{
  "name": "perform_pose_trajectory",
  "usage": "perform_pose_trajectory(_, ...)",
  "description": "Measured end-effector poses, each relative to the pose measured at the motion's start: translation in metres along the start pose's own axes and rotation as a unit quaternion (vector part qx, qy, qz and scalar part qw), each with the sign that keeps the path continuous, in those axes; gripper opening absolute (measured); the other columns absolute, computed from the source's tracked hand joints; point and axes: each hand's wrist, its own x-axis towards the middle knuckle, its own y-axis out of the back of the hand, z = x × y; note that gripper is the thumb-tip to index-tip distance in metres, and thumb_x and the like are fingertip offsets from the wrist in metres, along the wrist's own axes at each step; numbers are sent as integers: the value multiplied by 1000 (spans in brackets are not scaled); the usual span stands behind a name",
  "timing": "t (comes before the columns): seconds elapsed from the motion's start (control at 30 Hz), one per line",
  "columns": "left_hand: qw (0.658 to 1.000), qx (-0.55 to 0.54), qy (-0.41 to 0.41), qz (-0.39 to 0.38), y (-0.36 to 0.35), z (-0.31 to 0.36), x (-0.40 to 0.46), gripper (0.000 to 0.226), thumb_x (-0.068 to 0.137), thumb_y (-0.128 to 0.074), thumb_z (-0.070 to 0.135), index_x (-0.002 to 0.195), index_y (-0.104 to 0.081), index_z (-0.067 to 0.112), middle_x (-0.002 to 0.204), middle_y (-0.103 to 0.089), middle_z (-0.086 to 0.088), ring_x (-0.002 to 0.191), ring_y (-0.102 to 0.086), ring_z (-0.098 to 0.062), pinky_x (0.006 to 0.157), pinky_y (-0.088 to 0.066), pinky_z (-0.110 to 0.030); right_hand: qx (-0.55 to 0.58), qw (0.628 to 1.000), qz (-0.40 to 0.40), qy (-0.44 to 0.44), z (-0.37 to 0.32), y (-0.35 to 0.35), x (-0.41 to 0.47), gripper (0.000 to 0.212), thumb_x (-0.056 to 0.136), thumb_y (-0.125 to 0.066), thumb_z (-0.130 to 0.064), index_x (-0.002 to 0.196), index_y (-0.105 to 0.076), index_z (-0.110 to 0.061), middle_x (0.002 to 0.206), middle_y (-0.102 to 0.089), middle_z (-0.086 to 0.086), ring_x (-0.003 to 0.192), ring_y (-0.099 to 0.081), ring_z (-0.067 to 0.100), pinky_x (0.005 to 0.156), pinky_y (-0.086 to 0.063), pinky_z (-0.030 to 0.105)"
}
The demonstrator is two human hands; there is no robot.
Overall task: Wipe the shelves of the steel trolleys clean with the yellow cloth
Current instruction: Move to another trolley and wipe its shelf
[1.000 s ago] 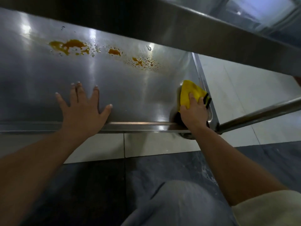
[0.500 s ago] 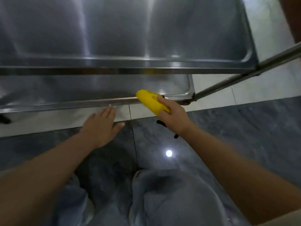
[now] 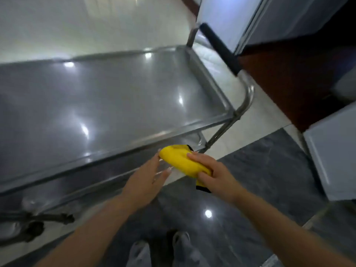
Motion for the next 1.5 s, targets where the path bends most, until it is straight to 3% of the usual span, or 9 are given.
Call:
perform_pose_trajectory(0.1, 998, -34, -44, 41, 56, 73, 3, 62, 89, -42, 58, 142, -37, 28, 137, -48, 13, 125, -47, -8, 93, -31, -16, -18, 998, 38, 40, -62, 45, -24, 57, 82, -55, -5, 128, -49, -38, 139, -44, -11, 126, -43, -1, 101, -36, 11)
perform_pose_trajectory(0.37, 980, -11, -197, 1, 141, 233, 76, 72, 80, -46, 64, 144, -38, 33, 145, -45, 10, 130, -43, -9, 109, -35, -32, -87, 978, 133, 135, -135, 181, -47, 57, 81, -52, -24, 132, -42, -45, 144, -40, -15, 119, -47, 2, 91, -42, 18)
perform_pose_trajectory(0.5, 965, 6, -263, -14, 132, 305, 125, 54, 80, -48, 61, 133, -44, 47, 142, -45, 20, 128, -42, 0, 106, -36, -24, -99, 976, 142, 132, -116, 250, -50, 76, 76, -55, -38, 140, -18, -56, 142, -29, -31, 116, -42, -4, 83, -41, 8)
perform_pose_trajectory(0.6, 954, 7, -289, -74, 101, 359, 161, 23, 82, -51, 55, 103, -46, 63, 112, -48, 43, 107, -46, 18, 80, -42, -2, -70, 982, 139, 109, -79, 304, -44, 94, 74, -65, -30, 136, -3, -66, 147, -26, -25, 122, -45, 8, 92, -49, 25)
perform_pose_trajectory(0.73, 943, 43, -307, -121, 42, 419, 215, 22, 92, -56, 39, 102, -45, 55, 107, -48, 35, 105, -46, 11, 83, -41, -12, -101, 984, 115, 93, -25, 377, -40, 102, 75, -71, -33, 137, 3, -65, 153, -21, -18, 131, -40, 12, 100, -46, 35)
perform_pose_trajectory(0.93, 924, 126, -319, -167, -29, 487, 287, 25, 96, -54, 28, 108, -49, 49, 106, -48, 20, 105, -50, -6, 88, -44, -17, -171, 975, 89, 108, 28, 479, -20, 99, 76, -74, -47, 140, -1, -60, 157, -7, -22, 141, -21, 6, 108, -35, 30)
perform_pose_trajectory(1.13, 920, 184, -292, -188, -60, 520, 372, 17, 94, -58, 29, 107, -60, 39, 103, -57, 14, 98, -54, -5, 83, -46, -20, -153, 985, 37, 73, 64, 550, 40, 41, 78, -74, -40, 112, -57, -25, 108, -62, -3, 95, -57, 15, 82, -52, 36)
perform_pose_trajectory(1.33, 929, 210, -233, -195, -91, 519, 505, 17, 87, -62, 46, 102, -57, 41, 97, -56, 22, 91, -54, -3, 70, -39, -13, -234, 969, 68, 40, 135, 624, 125, 40, 75, -68, -58, 91, -54, -25, 82, -58, -3, 76, -54, 14, 66, -46, 38)
perform_pose_trajectory(1.5, 934, 208, -186, -223, -117, 525, 618, 16, 89, -60, 46, 98, -55, 35, 98, -55, 16, 87, -53, -5, 69, -40, -16, -301, 948, 100, 0, 176, 700, 199, 32, 80, -62, -57, 98, -49, -34, 84, -57, -7, 77, -54, 15, 59, -42, 31)
